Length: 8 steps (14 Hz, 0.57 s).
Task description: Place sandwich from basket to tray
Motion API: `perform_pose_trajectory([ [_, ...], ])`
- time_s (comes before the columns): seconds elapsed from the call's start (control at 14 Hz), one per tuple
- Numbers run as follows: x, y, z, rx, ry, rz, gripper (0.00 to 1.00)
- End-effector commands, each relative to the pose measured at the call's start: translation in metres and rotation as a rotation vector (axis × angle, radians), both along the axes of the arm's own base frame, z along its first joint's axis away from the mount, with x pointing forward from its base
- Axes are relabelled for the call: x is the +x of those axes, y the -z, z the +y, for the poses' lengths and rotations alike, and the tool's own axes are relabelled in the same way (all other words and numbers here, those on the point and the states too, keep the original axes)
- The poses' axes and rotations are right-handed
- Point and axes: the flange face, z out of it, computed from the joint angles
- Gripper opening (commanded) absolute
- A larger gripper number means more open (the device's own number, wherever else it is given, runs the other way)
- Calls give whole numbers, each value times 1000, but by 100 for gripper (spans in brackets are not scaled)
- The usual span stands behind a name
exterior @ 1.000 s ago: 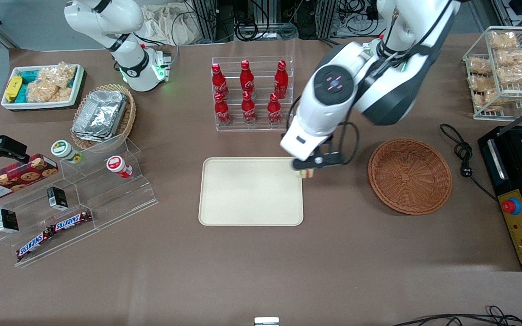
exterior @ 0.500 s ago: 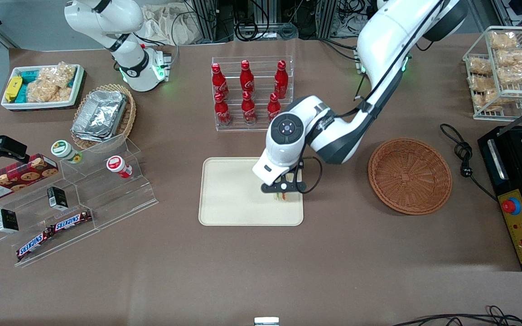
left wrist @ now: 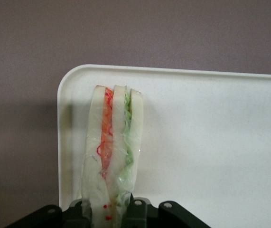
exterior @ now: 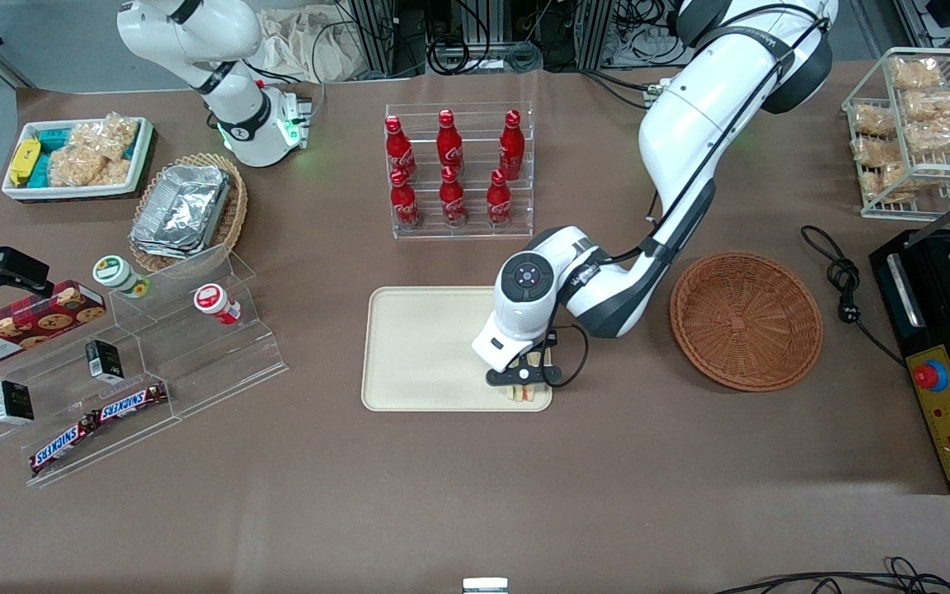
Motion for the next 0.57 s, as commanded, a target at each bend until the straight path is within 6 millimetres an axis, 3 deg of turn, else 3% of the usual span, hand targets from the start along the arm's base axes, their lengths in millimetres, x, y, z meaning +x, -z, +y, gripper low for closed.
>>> perform_pose_trajectory([
  [0.0, 6, -23, -7, -10, -14, -39, 100],
  [0.36, 23, -124, 7, -36, -44, -149, 100],
  [0.5, 49, -167, 61, -19, -127, -152, 100],
])
